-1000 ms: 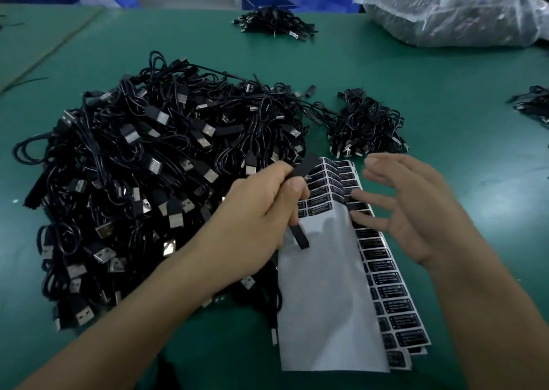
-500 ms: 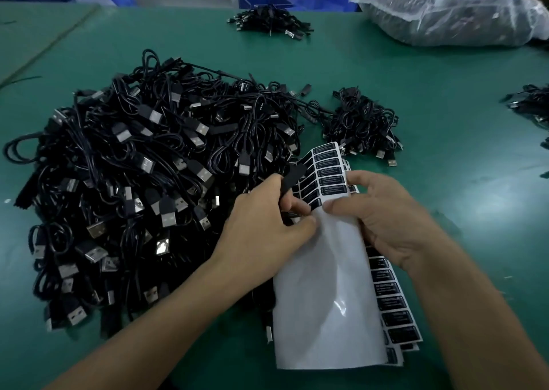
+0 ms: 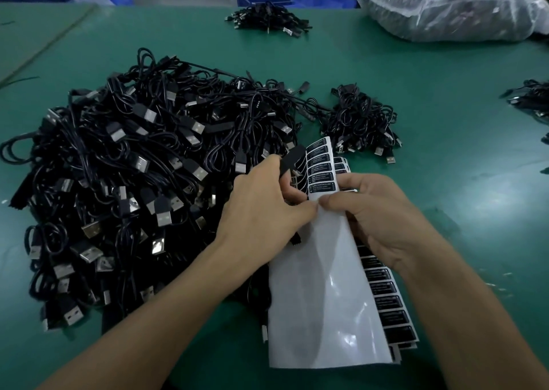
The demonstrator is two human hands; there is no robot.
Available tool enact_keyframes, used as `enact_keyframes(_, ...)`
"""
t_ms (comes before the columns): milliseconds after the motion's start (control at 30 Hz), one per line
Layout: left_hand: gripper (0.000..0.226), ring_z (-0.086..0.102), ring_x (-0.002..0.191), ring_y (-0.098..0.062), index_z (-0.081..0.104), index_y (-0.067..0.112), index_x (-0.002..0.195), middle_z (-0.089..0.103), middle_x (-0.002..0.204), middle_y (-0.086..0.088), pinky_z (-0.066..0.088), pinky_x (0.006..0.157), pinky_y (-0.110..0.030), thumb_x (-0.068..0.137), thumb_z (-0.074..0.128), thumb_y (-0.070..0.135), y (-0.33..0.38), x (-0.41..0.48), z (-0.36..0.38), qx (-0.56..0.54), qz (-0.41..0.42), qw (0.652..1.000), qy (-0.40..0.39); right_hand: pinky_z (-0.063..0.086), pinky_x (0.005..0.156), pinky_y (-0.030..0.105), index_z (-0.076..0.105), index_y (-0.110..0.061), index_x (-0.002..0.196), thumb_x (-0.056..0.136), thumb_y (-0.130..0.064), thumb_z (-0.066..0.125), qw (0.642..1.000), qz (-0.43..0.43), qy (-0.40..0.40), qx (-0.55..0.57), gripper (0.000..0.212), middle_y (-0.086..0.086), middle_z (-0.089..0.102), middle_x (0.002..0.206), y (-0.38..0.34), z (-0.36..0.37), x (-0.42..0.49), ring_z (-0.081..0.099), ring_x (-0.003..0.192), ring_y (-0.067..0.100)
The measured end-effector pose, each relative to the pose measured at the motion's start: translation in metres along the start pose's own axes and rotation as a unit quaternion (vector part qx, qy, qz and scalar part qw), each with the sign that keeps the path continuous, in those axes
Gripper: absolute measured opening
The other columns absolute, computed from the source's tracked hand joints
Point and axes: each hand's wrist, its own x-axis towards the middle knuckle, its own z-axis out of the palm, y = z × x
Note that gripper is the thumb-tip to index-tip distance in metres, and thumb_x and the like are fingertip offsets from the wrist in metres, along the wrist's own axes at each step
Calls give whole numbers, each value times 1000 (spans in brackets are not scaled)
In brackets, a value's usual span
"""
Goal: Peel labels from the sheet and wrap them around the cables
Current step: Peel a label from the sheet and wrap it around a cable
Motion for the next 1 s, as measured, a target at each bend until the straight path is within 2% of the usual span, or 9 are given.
enact_keyframes(133, 33, 63, 68, -18, 43, 20, 74, 68, 73, 1, 55, 63, -48, 71, 75, 29, -1, 2, 3, 14, -7, 1000, 14, 60, 62, 32, 78, -8, 84, 82, 7, 68, 1000, -3, -2, -8, 18, 16, 77, 85, 0, 1, -1, 75, 71, 26)
enact_keyframes(267, 35, 40, 50, -10, 38, 21, 70, 49, 61, 6, 42, 49, -34, 77, 72, 20, -5, 5, 3, 34, -2, 999, 36, 60, 58, 30, 76, -11, 83, 84, 7, 68, 1000, 8, -1, -12, 19, 14, 78, 83, -1, 2, -2, 75, 69, 24)
enact_keyframes(467, 36, 51, 58, -19, 33, 24, 68, 57, 64, 3, 48, 56, -41, 81, 66, 18, -6, 5, 4, 33, 2, 999, 32, 63, 69, 35, 76, -12, 91, 85, 4, 68, 1000, 12, 2, -14, 19, 12, 78, 87, -3, 2, -3, 75, 73, 24)
enact_keyframes(600, 38, 42, 50, -7, 33, 21, 67, 54, 60, 2, 39, 43, -20, 81, 66, 11, -7, 6, -1, 8, 6, 999, 42, 57, 59, 31, 75, -24, 80, 83, -1, 70, 996, -3, 53, -68, 24, 6, 77, 74, -5, -6, -6, 71, 64, 18)
enact_keyframes(700, 34, 42, 55, -20, 34, 16, 69, 62, 73, -18, 41, 47, -37, 83, 64, 11, -9, 8, -9, -14, -3, 998, 55, 51, 56, 18, 63, -28, 87, 79, -17, 75, 953, -44, 126, -271, 18, -6, 67, 62, -4, -10, -9, 61, 58, 4)
enact_keyframes(800, 35, 39, 52, -11, 36, 18, 70, 62, 78, -21, 35, 42, -23, 80, 69, 13, -13, 7, -18, -25, -6, 997, 68, 43, 74, 25, 58, -27, 120, 78, -30, 78, 872, -60, 164, -457, 46, -7, 51, 99, 0, -3, -10, 55, 99, 12)
enact_keyframes(867, 37, 34, 51, -8, 36, 18, 70, 61, 77, -23, 34, 42, -20, 79, 72, 12, -15, 5, -22, -32, -11, 997, 68, 34, 84, 23, 56, -25, 128, 79, -28, 77, 859, -138, 185, -456, 53, -7, 39, 109, 0, 3, -12, 46, 112, 18)
enact_keyframes(933, 38, 33, 51, -8, 36, 18, 70, 58, 72, -21, 33, 42, -20, 77, 73, 11, -17, 4, -22, -31, -13, 997, 72, 33, 81, 11, 64, -25, 114, 79, -22, 74, 864, -253, 186, -394, 36, -10, 45, 103, -6, 11, -17, 49, 101, 9)
enact_keyframes(1000, 39, 31, 48, -6, 36, 19, 69, 50, 62, -7, 31, 40, -19, 75, 73, 11, -17, 4, -20, -37, -11, 996, 76, 37, 80, 11, 68, -23, 102, 79, -20, 74, 846, -335, 163, -380, 23, -10, 53, 97, -8, 20, -21, 51, 92, 6)
